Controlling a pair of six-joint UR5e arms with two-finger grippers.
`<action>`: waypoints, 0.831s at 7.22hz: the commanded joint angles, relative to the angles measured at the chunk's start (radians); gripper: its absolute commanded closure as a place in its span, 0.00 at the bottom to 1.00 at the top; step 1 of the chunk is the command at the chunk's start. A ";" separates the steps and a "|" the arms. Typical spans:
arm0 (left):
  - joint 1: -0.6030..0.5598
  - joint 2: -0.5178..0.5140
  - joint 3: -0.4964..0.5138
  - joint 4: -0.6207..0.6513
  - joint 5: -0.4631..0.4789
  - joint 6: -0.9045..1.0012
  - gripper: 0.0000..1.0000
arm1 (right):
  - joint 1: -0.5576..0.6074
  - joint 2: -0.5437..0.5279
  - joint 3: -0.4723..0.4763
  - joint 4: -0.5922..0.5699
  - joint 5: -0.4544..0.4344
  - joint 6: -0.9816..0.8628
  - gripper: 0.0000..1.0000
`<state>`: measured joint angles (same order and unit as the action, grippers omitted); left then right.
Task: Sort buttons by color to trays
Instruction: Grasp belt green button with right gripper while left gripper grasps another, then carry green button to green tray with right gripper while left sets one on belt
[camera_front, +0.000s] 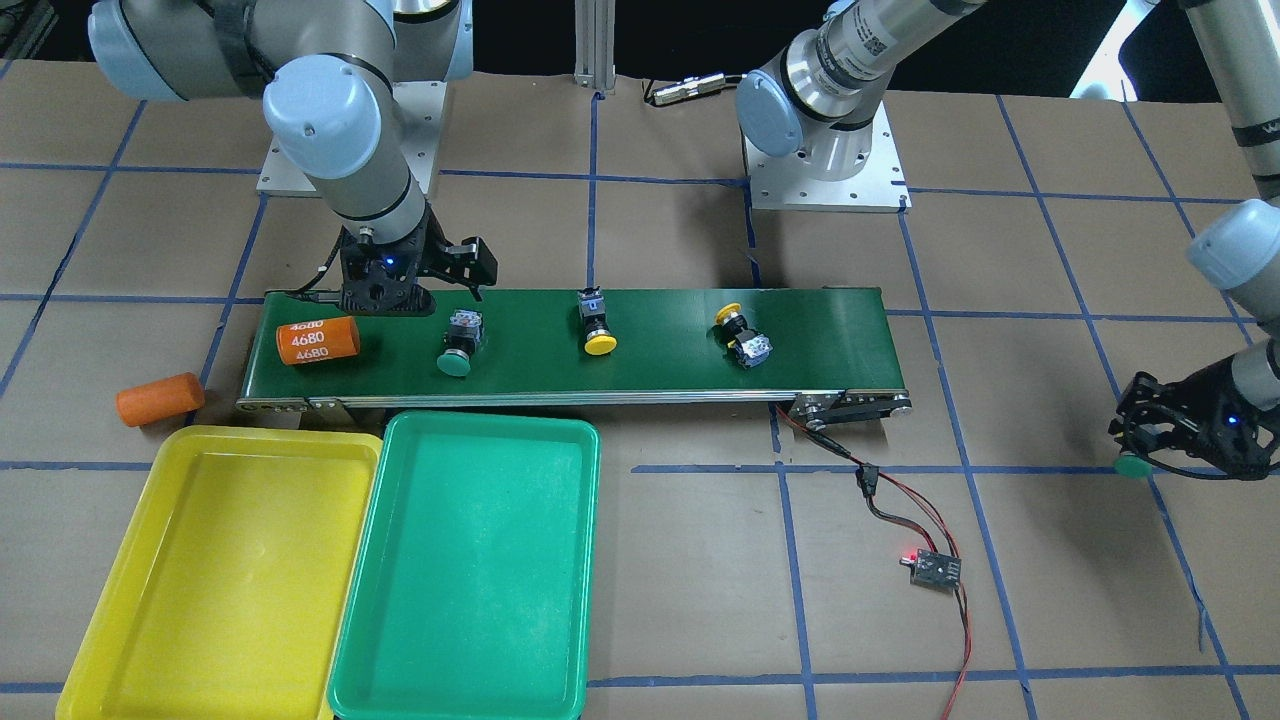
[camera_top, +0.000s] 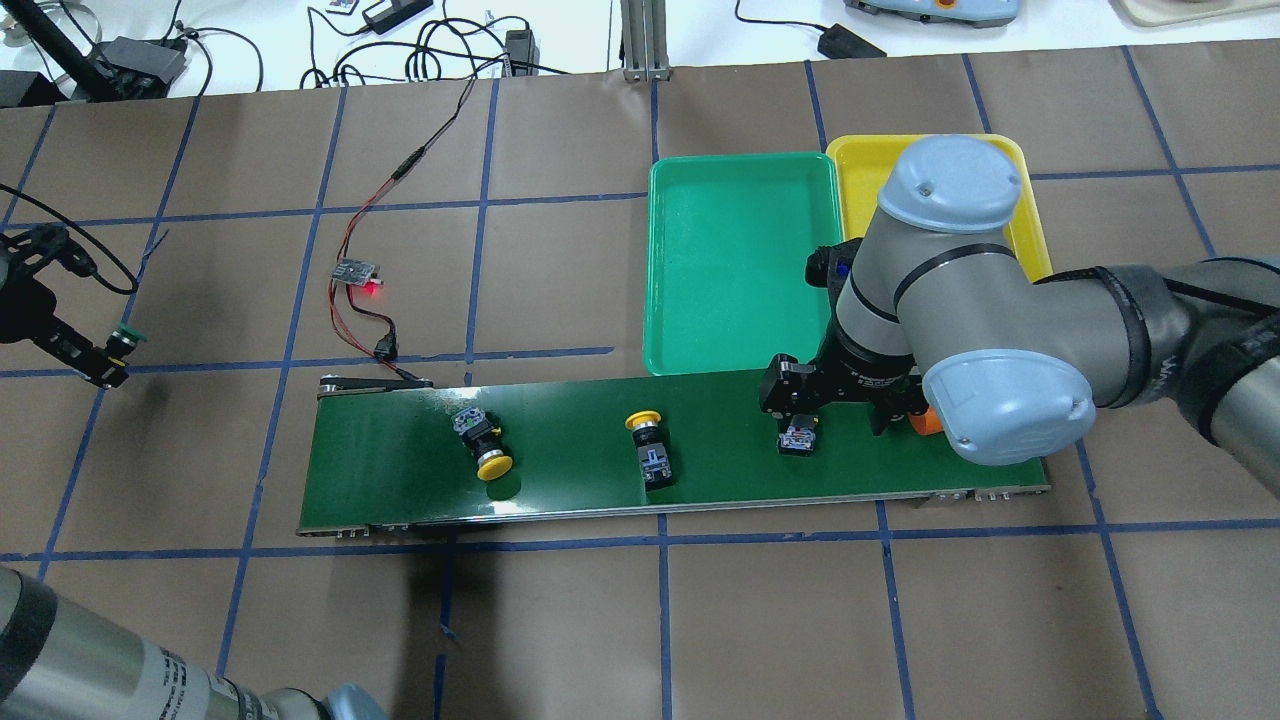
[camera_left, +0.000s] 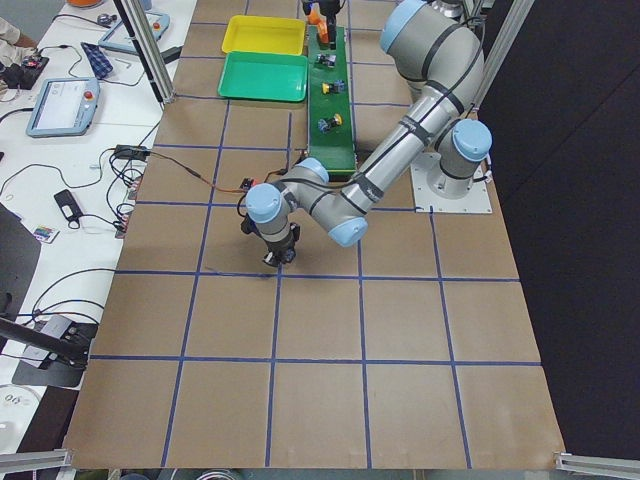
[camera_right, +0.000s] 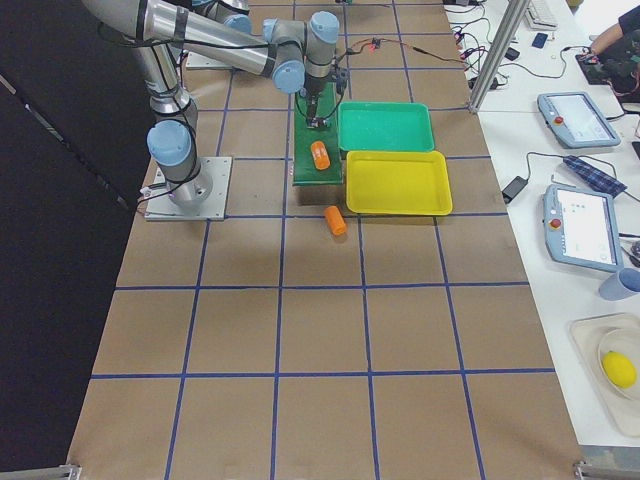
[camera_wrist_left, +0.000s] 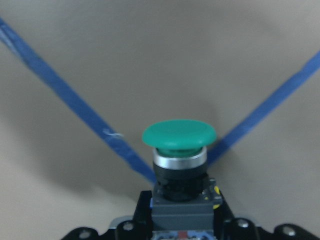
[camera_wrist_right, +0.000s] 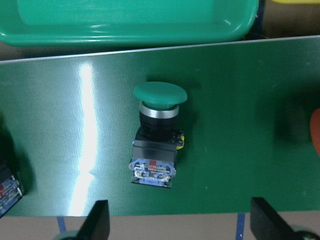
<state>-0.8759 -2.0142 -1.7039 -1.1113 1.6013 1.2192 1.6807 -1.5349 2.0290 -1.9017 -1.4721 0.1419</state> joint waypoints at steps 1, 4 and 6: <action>-0.116 0.179 -0.147 -0.004 0.009 -0.317 1.00 | 0.001 0.070 -0.001 -0.002 -0.008 0.037 0.00; -0.314 0.363 -0.293 -0.024 -0.001 -0.751 1.00 | 0.001 0.090 0.000 0.001 -0.010 0.119 0.33; -0.466 0.439 -0.416 -0.019 -0.036 -1.063 1.00 | 0.001 0.102 -0.006 -0.002 -0.010 0.128 0.98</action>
<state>-1.2483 -1.6232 -2.0488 -1.1312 1.5896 0.3506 1.6812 -1.4386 2.0271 -1.9021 -1.4816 0.2597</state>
